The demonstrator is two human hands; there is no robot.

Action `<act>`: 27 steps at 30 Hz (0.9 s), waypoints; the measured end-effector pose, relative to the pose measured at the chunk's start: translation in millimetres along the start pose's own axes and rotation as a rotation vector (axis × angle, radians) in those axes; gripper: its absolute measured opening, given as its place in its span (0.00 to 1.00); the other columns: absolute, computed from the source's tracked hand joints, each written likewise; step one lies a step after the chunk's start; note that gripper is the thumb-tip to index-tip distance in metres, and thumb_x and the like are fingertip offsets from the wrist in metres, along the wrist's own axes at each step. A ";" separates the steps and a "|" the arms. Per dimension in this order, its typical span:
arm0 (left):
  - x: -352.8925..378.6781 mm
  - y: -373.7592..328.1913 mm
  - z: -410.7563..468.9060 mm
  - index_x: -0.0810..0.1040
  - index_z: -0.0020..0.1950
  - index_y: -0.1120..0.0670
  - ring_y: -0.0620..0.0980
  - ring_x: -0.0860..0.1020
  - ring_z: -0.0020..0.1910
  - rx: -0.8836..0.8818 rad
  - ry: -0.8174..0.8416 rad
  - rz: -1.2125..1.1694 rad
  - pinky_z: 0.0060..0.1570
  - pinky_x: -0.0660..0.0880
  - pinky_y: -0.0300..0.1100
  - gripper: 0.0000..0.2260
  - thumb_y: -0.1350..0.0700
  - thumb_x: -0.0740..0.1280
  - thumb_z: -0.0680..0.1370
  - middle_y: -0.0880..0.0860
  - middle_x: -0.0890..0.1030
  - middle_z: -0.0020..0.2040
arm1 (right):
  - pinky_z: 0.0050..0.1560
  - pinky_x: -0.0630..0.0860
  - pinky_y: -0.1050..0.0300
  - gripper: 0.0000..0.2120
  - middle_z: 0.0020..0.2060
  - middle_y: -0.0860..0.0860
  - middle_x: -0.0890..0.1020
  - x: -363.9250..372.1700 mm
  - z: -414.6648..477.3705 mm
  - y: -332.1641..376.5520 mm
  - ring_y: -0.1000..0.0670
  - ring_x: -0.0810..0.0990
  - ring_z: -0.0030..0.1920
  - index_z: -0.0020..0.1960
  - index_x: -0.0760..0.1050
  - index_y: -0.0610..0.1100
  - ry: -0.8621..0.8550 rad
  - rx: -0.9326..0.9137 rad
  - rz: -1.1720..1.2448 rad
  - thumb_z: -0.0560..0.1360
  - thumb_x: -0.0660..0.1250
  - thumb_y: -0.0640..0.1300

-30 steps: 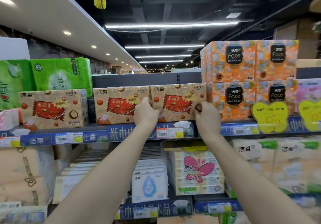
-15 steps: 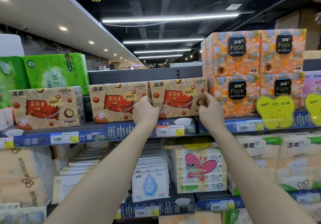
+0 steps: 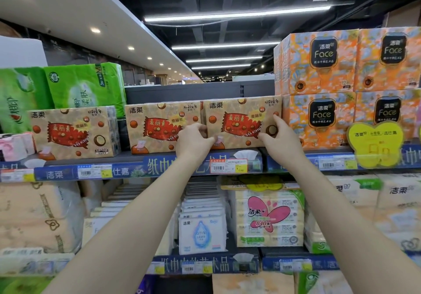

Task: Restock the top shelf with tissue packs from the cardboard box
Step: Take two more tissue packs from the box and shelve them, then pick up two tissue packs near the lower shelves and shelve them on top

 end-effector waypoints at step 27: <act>-171.2 226.0 -309.6 0.79 0.69 0.50 0.64 0.79 0.60 0.224 0.322 0.578 0.72 0.66 0.62 0.25 0.42 0.62 0.74 0.58 0.81 0.64 | 0.64 0.74 0.48 0.24 0.71 0.43 0.75 196.2 -346.5 55.0 0.39 0.75 0.69 0.75 0.69 0.45 0.651 -0.010 -0.605 0.79 0.61 0.45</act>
Point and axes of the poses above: each hand's wrist, its own z-axis towards the middle knuckle, its own x-axis out of the palm, y = z × x, the point moved 3 cm from there along z, towards the middle knuckle
